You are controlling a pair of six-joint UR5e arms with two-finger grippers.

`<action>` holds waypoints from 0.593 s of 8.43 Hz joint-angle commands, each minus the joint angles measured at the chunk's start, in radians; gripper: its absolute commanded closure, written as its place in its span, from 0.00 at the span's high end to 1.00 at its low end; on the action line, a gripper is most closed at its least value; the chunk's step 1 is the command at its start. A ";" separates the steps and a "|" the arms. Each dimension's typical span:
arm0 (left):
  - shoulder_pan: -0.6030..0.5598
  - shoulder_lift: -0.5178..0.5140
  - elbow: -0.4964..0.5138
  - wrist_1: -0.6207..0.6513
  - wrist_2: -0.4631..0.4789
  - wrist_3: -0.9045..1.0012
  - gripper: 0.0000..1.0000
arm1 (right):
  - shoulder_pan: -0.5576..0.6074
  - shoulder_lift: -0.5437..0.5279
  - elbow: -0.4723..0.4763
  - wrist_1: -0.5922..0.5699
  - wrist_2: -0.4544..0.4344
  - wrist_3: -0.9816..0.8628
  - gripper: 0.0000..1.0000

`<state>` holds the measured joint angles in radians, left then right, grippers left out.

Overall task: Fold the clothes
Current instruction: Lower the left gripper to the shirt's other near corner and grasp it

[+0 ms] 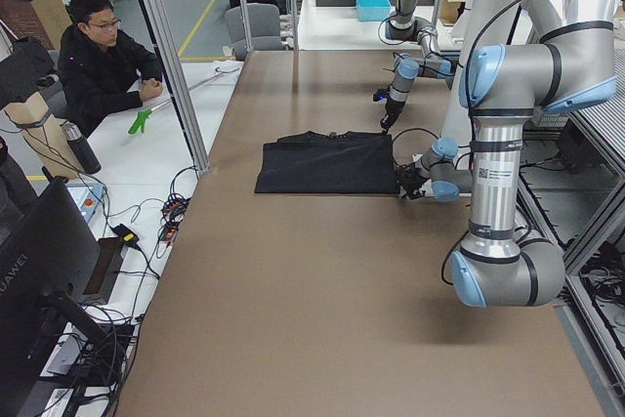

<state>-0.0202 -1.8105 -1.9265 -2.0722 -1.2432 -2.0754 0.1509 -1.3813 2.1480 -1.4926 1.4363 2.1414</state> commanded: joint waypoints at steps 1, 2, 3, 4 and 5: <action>0.000 -0.022 0.012 0.000 -0.001 0.000 0.22 | 0.001 -0.002 -0.003 -0.001 0.000 0.000 0.00; 0.000 -0.035 0.023 0.000 -0.001 -0.002 0.07 | 0.001 -0.002 -0.005 0.000 0.000 0.000 0.00; -0.001 -0.038 0.021 0.000 -0.002 -0.002 0.00 | 0.001 -0.001 -0.004 -0.001 0.000 0.000 0.00; -0.001 -0.038 0.017 0.000 -0.002 -0.002 0.00 | 0.001 -0.001 -0.002 0.000 0.000 0.000 0.00; -0.004 -0.035 0.006 0.000 -0.008 0.000 0.00 | 0.001 -0.001 0.000 0.000 0.000 0.000 0.00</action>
<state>-0.0212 -1.8457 -1.9090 -2.0724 -1.2455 -2.0768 0.1518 -1.3827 2.1451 -1.4932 1.4358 2.1414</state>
